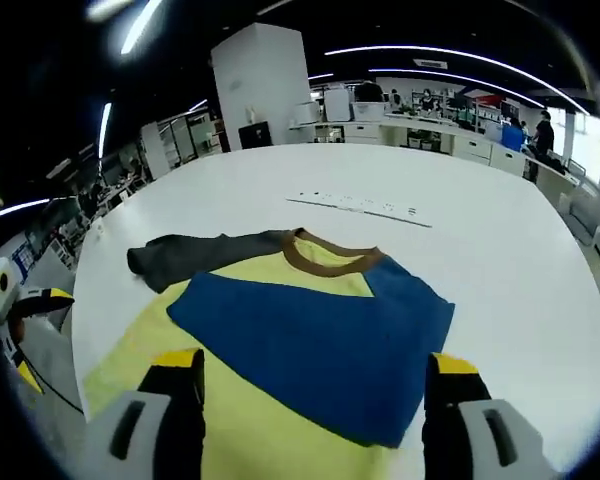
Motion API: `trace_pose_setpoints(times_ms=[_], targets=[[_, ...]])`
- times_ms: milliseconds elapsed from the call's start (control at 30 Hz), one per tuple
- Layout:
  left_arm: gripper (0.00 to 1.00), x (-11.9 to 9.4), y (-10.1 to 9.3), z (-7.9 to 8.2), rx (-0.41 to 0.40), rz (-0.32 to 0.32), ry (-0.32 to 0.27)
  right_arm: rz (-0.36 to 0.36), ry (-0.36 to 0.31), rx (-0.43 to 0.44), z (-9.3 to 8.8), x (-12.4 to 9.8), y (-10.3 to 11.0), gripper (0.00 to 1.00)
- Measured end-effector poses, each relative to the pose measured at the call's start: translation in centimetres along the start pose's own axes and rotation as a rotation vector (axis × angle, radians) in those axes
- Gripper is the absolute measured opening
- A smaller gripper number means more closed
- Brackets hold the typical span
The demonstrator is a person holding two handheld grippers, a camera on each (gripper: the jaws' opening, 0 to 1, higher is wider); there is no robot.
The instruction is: Fold the garment on the visible template until the final outline fits inside the template.
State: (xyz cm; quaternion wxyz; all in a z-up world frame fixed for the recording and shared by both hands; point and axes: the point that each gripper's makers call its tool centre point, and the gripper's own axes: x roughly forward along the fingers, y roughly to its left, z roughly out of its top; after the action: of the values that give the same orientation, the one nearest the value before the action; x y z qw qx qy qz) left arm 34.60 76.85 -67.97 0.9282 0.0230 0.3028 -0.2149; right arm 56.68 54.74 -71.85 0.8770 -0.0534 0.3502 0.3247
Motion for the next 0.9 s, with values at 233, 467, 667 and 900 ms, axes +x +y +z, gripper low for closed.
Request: trace_pose_setpoints(times_ms=[233, 467, 667, 900], targets=[[0.99, 0.0, 0.0, 0.1, -0.002, 0.003, -0.005, -0.054, 0.005, -0.005, -1.7, -1.7, -3.0, 0.77], [0.99, 0.2, -0.1, 0.1, 0.0, -0.004, -0.002, -0.087, 0.026, 0.008, -3.4, -2.5, -4.9, 0.6], [0.98, 0.3, -0.2, 0.0, 0.001, -0.007, 0.002, -0.109, 0.036, 0.013, -5.0, -2.5, -5.8, 0.39], [0.98, 0.1, -0.2, -0.2, -0.003, -0.003, 0.007, -0.114, 0.04, 0.004, -5.9, -2.2, -6.1, 0.2]])
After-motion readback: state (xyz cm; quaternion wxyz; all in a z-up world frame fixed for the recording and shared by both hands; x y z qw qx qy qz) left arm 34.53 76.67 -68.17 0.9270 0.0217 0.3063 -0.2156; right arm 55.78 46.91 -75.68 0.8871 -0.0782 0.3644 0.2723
